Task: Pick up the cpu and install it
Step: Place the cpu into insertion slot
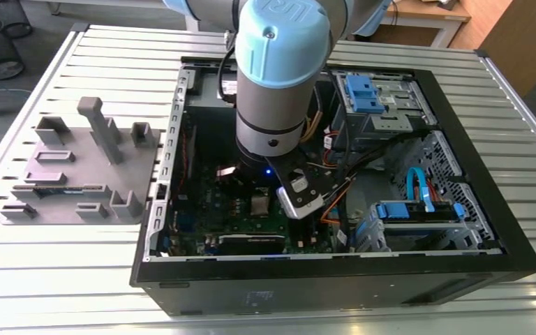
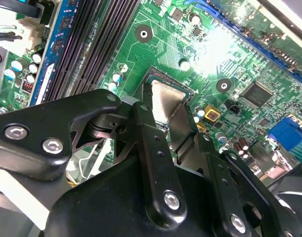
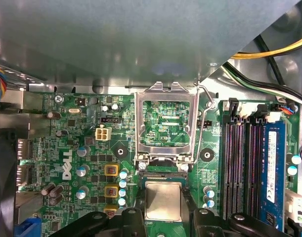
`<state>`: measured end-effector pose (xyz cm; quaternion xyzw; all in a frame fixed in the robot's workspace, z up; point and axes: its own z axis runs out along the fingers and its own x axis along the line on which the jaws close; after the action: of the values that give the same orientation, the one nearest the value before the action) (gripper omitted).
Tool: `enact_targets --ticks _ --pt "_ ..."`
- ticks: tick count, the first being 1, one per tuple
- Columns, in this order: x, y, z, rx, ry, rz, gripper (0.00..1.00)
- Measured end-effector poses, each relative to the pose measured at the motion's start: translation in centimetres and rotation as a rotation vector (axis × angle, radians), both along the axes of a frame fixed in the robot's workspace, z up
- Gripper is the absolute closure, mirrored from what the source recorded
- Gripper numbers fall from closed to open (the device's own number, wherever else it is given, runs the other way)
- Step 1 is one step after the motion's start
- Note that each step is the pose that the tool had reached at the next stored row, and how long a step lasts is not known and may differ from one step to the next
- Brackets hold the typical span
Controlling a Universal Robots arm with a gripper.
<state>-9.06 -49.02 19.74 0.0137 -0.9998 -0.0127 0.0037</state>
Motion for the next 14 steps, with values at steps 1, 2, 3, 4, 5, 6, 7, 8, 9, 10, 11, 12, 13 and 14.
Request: enact_targets --ticks 1,2,3,4,5,6,7,8,9,10,11,12,13,14 --pt "0.01 0.0 -0.09 0.0002 -0.0003 0.0 0.61" --pt "0.01 0.0 -0.19 0.0001 -0.0006 0.0 0.61" --pt "0.0 0.0 -0.3 0.0 -0.0005 0.0 0.61" --pt "0.01 0.0 -0.39 0.0 -0.0007 0.0 0.61" --pt "0.0 0.0 -0.42 -0.0001 -0.0006 0.0 0.61" --pt "0.0 -0.01 -0.42 -0.0003 -0.0006 0.0 0.61" --pt "0.0 0.0 -0.42 -0.0004 -0.0005 0.0 0.61" --pt "0.0 0.0 -0.43 -0.0004 -0.0006 0.0 0.61" --pt "0.0 0.0 -0.44 -0.0002 -0.0007 0.0 0.61" --pt "0.0 0.0 -0.46 -0.0001 -0.0007 0.0 0.61" --pt "0.01 0.0 -0.52 -0.0011 -0.0008 0.0 0.61" --pt "0.01 0.0 -0.59 -0.0027 -0.0006 0.0 0.61" --pt "0.01 -0.01 -0.66 -0.0041 -0.0005 0.0 0.61" --pt "0.01 -0.01 -0.71 -0.0051 -0.0004 0.0 0.61"
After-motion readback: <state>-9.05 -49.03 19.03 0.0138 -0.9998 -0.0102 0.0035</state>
